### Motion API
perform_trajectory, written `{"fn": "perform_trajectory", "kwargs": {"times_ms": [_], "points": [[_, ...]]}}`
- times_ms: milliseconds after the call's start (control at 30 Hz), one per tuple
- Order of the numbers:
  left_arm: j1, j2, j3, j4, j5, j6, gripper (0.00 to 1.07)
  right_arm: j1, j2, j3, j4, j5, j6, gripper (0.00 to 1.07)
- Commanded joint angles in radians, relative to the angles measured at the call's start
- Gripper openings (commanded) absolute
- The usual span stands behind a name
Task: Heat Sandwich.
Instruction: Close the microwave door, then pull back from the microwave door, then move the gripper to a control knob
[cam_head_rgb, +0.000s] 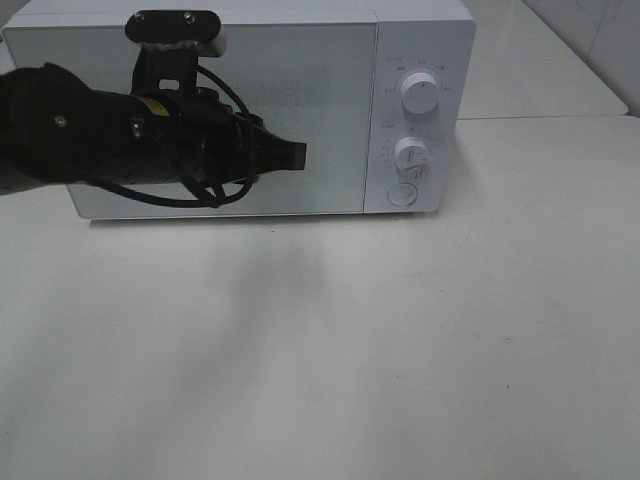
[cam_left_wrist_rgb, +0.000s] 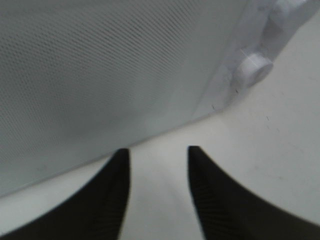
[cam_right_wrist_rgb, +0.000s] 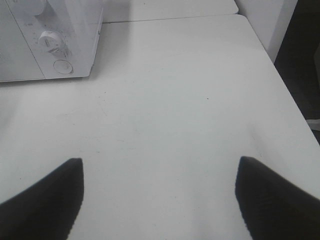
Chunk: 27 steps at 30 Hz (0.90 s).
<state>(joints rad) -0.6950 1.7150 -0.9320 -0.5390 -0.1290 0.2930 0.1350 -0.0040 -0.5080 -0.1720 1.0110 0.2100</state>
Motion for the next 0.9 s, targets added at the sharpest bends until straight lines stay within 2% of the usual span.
{"fn": "perform_trajectory", "kwargs": {"times_ms": [33,100,300,400,500,567,667,700,767,900], "points": [[-0.006,-0.053,0.003,-0.002,0.190,-0.003,1.02,-0.004,-0.027,0.003,-0.002,-0.006,0.004,0.76],[-0.006,-0.079,0.003,0.007,0.314,-0.002,0.99,-0.004,-0.027,0.003,-0.002,-0.006,0.004,0.76],[-0.005,-0.127,0.003,0.039,0.479,-0.002,0.99,-0.004,-0.027,0.003,-0.002,-0.006,0.004,0.76],[0.001,-0.171,0.003,0.079,0.633,-0.002,0.99,-0.004,-0.027,0.003,-0.002,-0.006,0.004,0.76],[0.016,-0.193,0.003,0.083,0.687,-0.009,0.99,-0.004,-0.027,0.003,-0.002,-0.006,0.004,0.76],[0.062,-0.218,0.002,0.083,0.766,-0.055,0.99,-0.004,-0.027,0.003,-0.001,-0.006,0.004,0.76],[0.104,-0.233,-0.002,0.085,0.834,-0.084,0.99,-0.004,-0.027,0.003,-0.001,-0.006,0.004,0.76],[0.155,-0.253,-0.002,0.088,0.896,-0.093,0.99,-0.004,-0.027,0.003,-0.001,-0.006,0.004,0.76],[0.183,-0.266,-0.002,0.089,0.927,-0.094,0.99,-0.004,-0.027,0.003,-0.001,-0.006,0.004,0.76],[0.313,-0.328,-0.002,0.107,1.037,-0.103,0.99,-0.004,-0.027,0.003,-0.001,-0.006,0.004,0.76]]}}
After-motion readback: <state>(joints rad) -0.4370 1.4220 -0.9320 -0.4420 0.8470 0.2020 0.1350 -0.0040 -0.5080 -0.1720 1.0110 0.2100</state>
